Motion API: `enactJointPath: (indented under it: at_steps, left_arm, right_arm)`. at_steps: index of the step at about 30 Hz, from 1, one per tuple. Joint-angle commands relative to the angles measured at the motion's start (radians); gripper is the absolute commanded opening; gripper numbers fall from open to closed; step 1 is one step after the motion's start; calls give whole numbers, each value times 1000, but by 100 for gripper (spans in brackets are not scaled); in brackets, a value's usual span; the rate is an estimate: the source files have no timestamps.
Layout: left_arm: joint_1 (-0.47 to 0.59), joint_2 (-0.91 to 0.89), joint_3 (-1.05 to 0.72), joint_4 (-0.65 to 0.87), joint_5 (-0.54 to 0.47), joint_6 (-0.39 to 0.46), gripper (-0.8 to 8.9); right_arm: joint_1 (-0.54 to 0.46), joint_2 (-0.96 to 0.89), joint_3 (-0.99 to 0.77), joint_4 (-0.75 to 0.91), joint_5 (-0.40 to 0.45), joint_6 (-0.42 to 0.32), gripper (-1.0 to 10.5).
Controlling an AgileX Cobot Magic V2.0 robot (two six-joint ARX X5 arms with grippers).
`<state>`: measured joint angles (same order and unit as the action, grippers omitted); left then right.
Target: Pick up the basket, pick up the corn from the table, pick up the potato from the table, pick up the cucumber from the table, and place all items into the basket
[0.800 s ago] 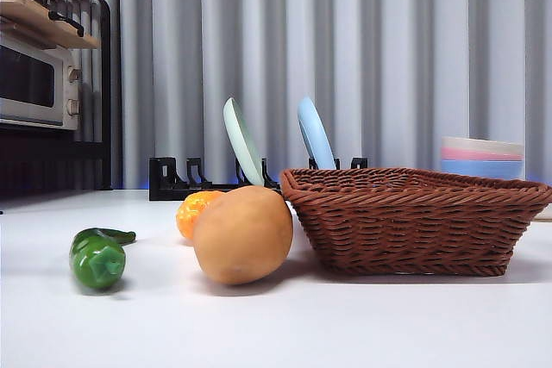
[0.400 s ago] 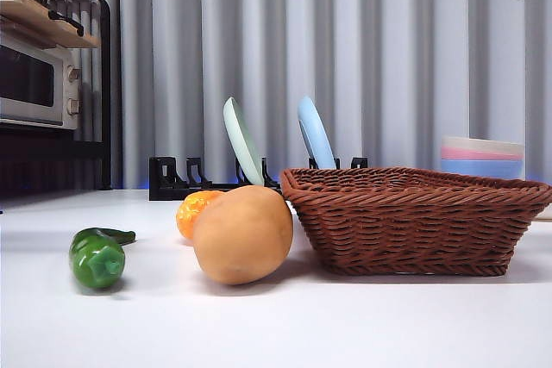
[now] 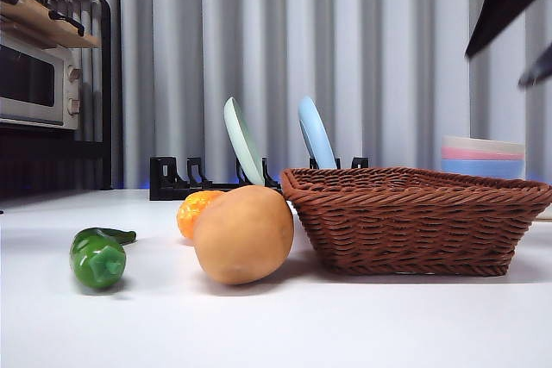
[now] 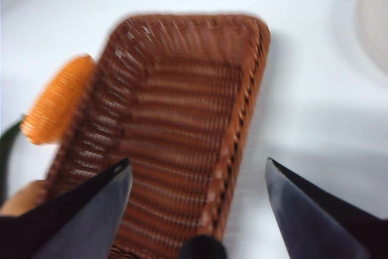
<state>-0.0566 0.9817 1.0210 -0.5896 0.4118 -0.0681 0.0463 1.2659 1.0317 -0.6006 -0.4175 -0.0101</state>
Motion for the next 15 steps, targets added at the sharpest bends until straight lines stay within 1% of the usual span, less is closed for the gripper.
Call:
enactJointPath:
  at_steps: [1, 8, 10, 11, 13, 14, 15]
  left_arm:
    - [-3, 0, 1, 12, 15, 5, 443]
    - [-3, 0, 1, 8, 16, 0, 444]
    - [-3, 0, 1, 3, 16, 0, 443]
    - [-3, 0, 1, 0, 16, 0, 443]
    - [-3, 0, 1, -6, 15, 0, 444]
    - [-3, 0, 1, -8, 15, 0, 443]
    - [-3, 0, 1, -11, 15, 0, 444]
  right_arm:
    - [2, 98, 23, 16, 0, -18, 378]
    - [7, 324, 80, 29, -5, -18, 374]
    - [12, 368, 80, 32, -29, -18, 369]
    - [14, 389, 80, 32, -51, -18, 348]
    - [21, 423, 80, 32, -83, -18, 245]
    - [25, 433, 80, 32, -82, -18, 195]
    - [29, 444, 80, 33, -78, -18, 114]
